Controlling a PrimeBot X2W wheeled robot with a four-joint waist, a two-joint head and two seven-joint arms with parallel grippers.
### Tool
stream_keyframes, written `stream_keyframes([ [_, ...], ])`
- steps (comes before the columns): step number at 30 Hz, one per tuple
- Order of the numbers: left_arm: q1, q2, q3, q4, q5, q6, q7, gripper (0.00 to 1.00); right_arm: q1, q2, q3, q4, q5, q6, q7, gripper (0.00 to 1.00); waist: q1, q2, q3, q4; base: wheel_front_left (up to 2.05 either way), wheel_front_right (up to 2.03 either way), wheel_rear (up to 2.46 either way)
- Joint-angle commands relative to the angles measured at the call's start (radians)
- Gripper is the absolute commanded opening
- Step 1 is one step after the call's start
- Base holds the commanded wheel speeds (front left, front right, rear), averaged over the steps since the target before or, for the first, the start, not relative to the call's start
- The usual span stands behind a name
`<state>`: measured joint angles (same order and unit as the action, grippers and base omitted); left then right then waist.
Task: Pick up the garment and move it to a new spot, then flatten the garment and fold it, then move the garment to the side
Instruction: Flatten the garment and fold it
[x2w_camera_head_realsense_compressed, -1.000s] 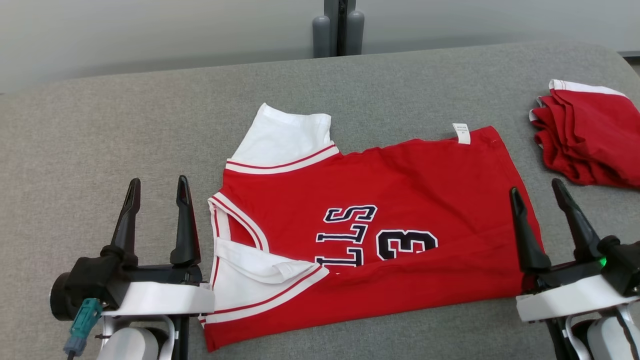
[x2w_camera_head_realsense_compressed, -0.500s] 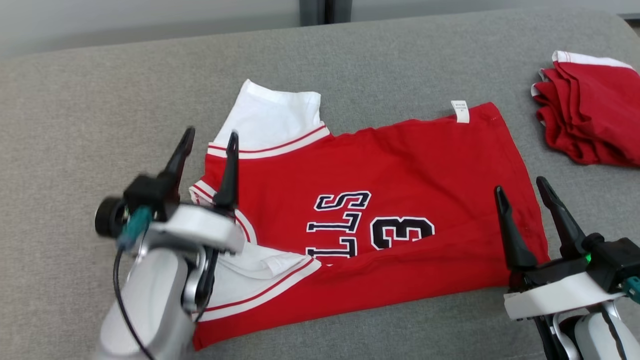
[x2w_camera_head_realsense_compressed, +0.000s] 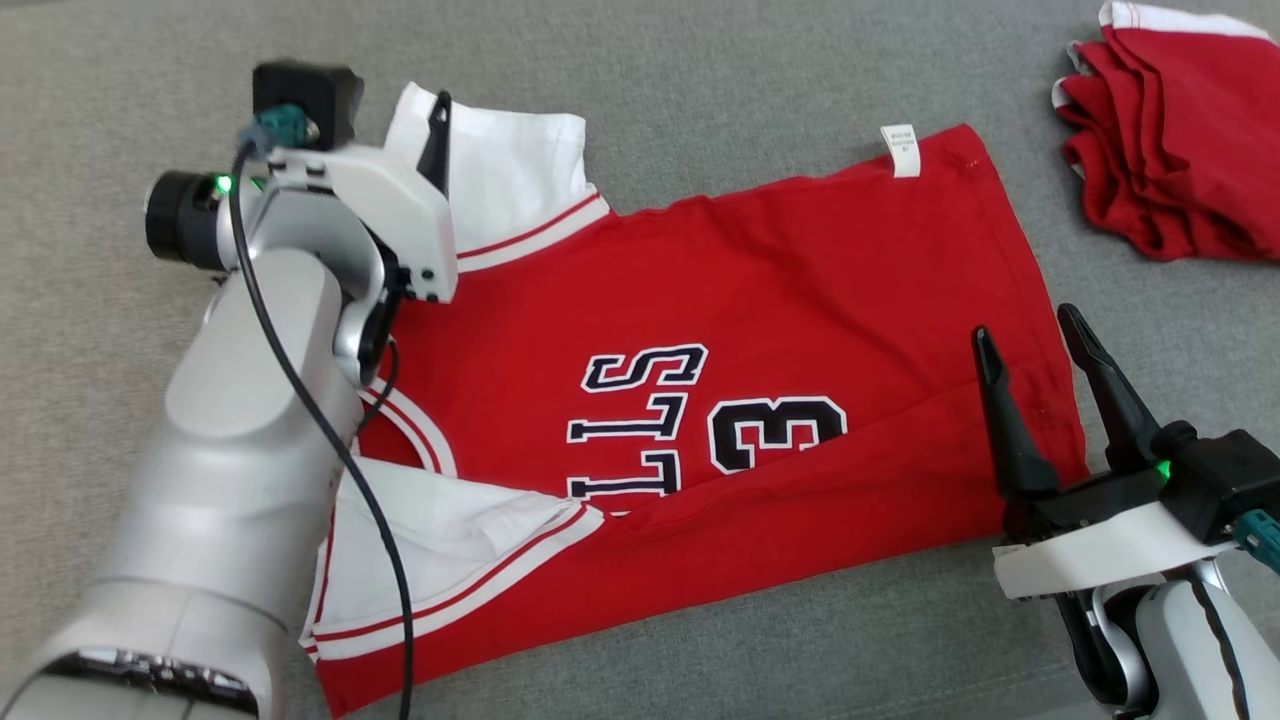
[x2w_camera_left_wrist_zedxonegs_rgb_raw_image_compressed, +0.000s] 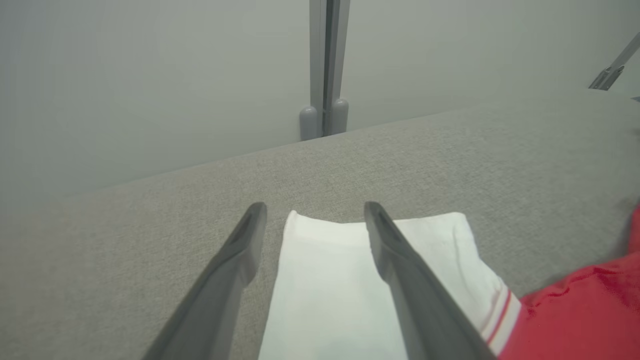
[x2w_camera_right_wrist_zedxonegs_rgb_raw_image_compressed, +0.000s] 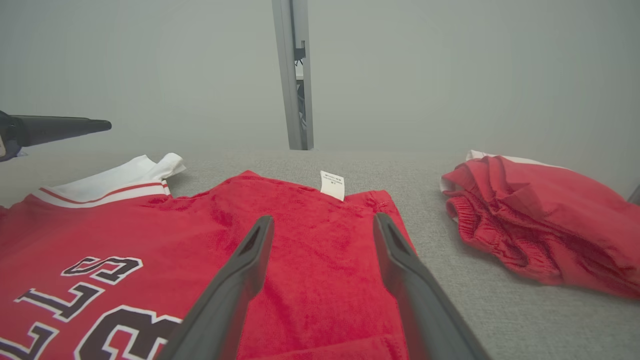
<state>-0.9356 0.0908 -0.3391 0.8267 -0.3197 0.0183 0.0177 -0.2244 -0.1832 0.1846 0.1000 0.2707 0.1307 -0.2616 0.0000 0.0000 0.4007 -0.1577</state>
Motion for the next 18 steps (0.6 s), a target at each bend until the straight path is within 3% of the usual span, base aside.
stream_keyframes([
  [1, -0.027, 0.004, 0.002, 0.019, 0.0, 0.001, 0.004, 1.0, -0.011, -0.005, 0.001, 0.0, -0.002, 0.0, -0.005, 1.0, 0.0, 0.0, 0.025, -0.016, 0.0, 0.0, 0.0],
  [12, -0.269, 0.009, -0.014, 0.277, -0.012, -0.043, 0.149, 1.0, -0.051, -0.003, 0.028, 0.006, -0.009, 0.0, -0.005, 1.0, 0.0, 0.0, 0.105, -0.053, 0.0, 0.0, 0.0],
  [18, -0.341, 0.019, -0.041, 0.361, 0.008, -0.029, 0.211, 1.0, -0.059, 0.0, 0.04, 0.016, -0.01, 0.0, -0.005, 1.0, 0.0, 0.0, 0.116, -0.069, 0.0, 0.0, 0.0],
])
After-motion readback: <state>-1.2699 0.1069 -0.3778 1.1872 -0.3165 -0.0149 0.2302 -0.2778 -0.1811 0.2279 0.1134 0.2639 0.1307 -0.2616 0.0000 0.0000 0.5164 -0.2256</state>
